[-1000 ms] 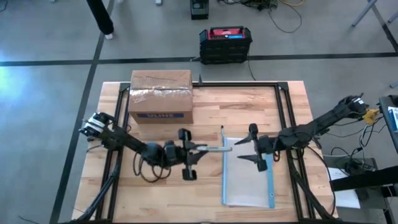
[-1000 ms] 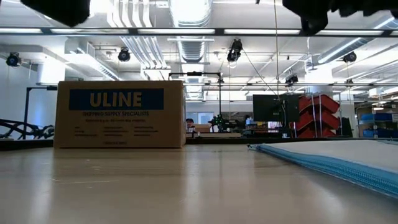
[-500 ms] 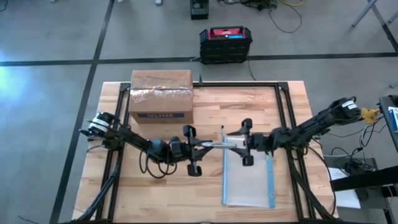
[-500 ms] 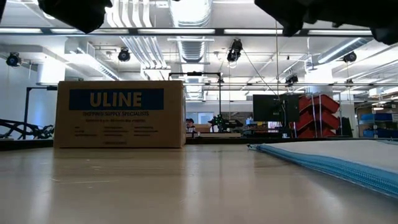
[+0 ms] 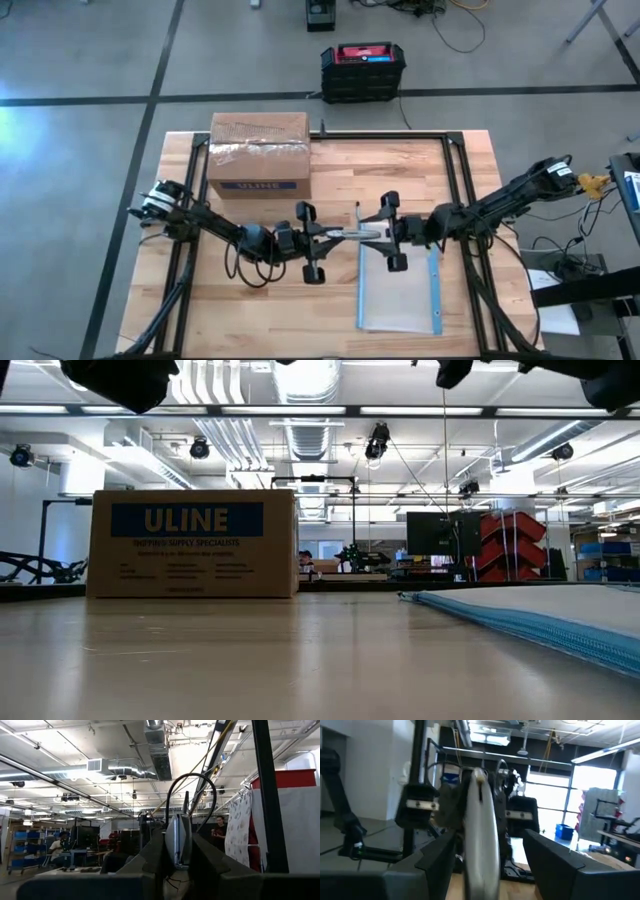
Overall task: Pack items into zip bag
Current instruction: Open the cardboard box using a gray knife
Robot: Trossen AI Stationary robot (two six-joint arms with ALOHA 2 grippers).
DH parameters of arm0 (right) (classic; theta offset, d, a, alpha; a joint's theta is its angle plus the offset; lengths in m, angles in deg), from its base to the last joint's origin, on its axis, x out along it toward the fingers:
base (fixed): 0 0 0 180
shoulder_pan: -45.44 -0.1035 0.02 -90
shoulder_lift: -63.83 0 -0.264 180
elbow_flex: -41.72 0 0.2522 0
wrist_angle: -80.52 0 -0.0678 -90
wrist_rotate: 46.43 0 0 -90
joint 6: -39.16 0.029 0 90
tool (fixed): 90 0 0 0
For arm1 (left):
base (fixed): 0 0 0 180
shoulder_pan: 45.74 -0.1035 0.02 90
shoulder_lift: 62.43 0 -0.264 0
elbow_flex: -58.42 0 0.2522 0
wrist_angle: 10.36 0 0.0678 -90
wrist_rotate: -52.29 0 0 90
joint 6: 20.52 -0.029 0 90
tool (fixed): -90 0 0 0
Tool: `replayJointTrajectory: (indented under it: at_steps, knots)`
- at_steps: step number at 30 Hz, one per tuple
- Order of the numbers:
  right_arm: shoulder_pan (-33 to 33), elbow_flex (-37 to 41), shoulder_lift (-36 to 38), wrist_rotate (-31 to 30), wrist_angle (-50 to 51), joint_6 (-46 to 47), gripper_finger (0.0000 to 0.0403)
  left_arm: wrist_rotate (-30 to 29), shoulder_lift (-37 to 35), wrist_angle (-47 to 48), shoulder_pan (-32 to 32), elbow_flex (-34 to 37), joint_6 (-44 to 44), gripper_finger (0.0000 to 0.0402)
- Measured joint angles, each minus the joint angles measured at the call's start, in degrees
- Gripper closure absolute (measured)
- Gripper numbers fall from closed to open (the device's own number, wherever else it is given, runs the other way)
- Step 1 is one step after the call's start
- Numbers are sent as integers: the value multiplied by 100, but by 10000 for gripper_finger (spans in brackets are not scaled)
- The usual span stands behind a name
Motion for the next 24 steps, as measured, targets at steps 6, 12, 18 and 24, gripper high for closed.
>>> replayJointTrajectory:
  at_steps: [6, 12, 18, 24]
  knots:
    - [2, -230, -2, 4, 370, -48, 221, -1, 0, 22, 0, 2, 43, 351]
    - [2, -339, -6, 5, 761, -39, 250, 0, 2, 104, 0, 2, -5, 351]
    - [0, -341, -4, 7, 765, 70, 284, -2, 4, 150, 2, 2, 13, 351]
    - [-2, -339, 4, 69, 867, 186, 344, 18, 4, 315, 7, 2, -20, 351]
